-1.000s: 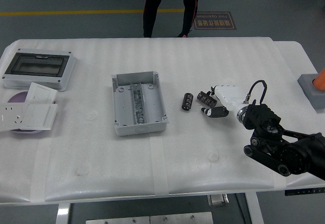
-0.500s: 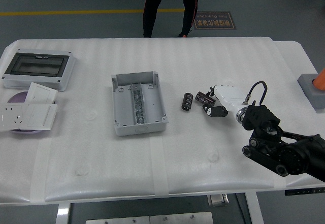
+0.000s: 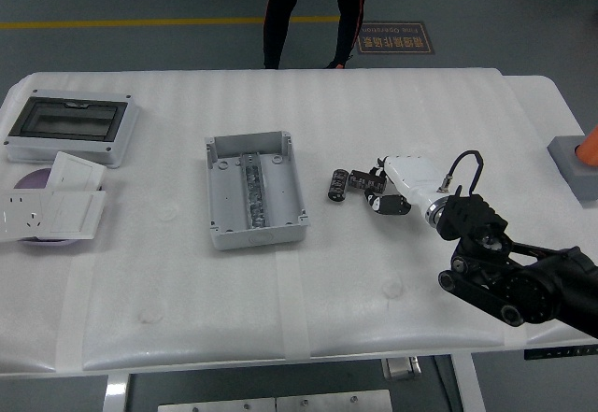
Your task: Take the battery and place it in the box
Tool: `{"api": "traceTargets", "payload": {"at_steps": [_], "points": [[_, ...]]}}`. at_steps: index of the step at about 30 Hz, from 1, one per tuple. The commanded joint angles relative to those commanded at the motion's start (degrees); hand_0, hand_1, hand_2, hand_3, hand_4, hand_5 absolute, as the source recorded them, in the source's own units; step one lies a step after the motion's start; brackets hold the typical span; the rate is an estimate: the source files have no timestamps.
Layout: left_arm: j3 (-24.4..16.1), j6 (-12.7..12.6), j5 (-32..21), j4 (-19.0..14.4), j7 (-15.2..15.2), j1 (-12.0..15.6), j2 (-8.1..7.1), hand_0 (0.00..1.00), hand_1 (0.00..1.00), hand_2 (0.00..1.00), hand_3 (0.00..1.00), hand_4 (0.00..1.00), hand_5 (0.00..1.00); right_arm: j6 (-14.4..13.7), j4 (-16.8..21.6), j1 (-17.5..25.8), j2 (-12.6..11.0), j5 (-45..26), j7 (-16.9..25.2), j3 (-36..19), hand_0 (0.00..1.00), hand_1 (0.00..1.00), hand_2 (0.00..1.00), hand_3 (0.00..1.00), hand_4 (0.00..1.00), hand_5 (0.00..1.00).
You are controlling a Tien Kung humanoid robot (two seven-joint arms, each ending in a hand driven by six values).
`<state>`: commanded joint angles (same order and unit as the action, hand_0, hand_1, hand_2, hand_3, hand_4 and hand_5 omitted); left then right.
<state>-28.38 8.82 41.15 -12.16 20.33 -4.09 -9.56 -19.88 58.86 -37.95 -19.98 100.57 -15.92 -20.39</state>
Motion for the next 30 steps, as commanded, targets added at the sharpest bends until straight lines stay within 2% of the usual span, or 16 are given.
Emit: {"api": "traceTargets", "payload": {"at_steps": [4, 5, 10, 11, 16, 17, 28, 30], "points": [[-0.18, -0.06, 0.14, 0.01, -0.02, 0.08, 0.01, 0.602, 0.655, 0.561, 0.549, 0.587, 0.444, -0.16, 0.05, -0.04, -0.07, 0.01, 0.07, 0.11, 0.559, 0.550, 0.487, 0.653, 0.520, 0.298], [-0.25, -0.07, 0.22, 0.01, -0.03, 0.10, 0.00, 0.601, 0.655, 0.563, 0.548, 0.584, 0.449, -0.25, 0.06, -0.03, -0.09, -0.02, 0.14, 0.12, 0.503, 0.472, 0.460, 0.670, 0.391, 0.179], [-0.42, -0.14, 0.32, 0.02, -0.11, 0.12, -0.06, 0.601, 0.655, 0.563, 0.548, 0.584, 0.449, -0.79, 0.00, 0.17, -0.13, -0.34, 0.54, 0.15, 0.503, 0.472, 0.460, 0.670, 0.391, 0.179], [-0.44, -0.15, 0.35, 0.03, -0.12, 0.13, -0.07, 0.600, 0.654, 0.563, 0.548, 0.581, 0.456, -0.95, -0.02, 0.22, -0.12, -0.43, 0.65, 0.15, 0.430, 0.410, 0.451, 0.669, 0.397, 0.190], [-0.72, -0.20, 0.66, 0.05, -0.16, 0.10, -0.14, 0.600, 0.654, 0.563, 0.548, 0.581, 0.456, -1.49, -0.04, 0.37, -0.12, -0.73, 1.01, -0.06, 0.430, 0.410, 0.451, 0.669, 0.397, 0.190], [-0.79, -0.22, 0.75, 0.05, -0.18, 0.09, -0.15, 0.590, 0.653, 0.572, 0.549, 0.576, 0.454, -1.56, -0.04, 0.38, -0.13, -0.76, 1.06, -0.15, 0.307, 0.351, 0.437, 0.665, 0.414, 0.207], [-0.96, -0.37, 0.76, 0.05, -0.38, 0.00, -0.15, 0.589, 0.652, 0.596, 0.550, 0.574, 0.453, -2.32, 0.12, 0.23, -0.48, -1.91, 1.68, -1.10, 0.273, 0.334, 0.429, 0.659, 0.434, 0.235], [-1.04, -0.37, 0.85, 0.05, -0.39, -0.03, -0.16, 0.585, 0.652, 0.606, 0.550, 0.572, 0.455, -2.40, 0.23, 0.17, -0.61, -2.52, 1.85, -1.29, 0.272, 0.330, 0.427, 0.660, 0.404, 0.199]]}}
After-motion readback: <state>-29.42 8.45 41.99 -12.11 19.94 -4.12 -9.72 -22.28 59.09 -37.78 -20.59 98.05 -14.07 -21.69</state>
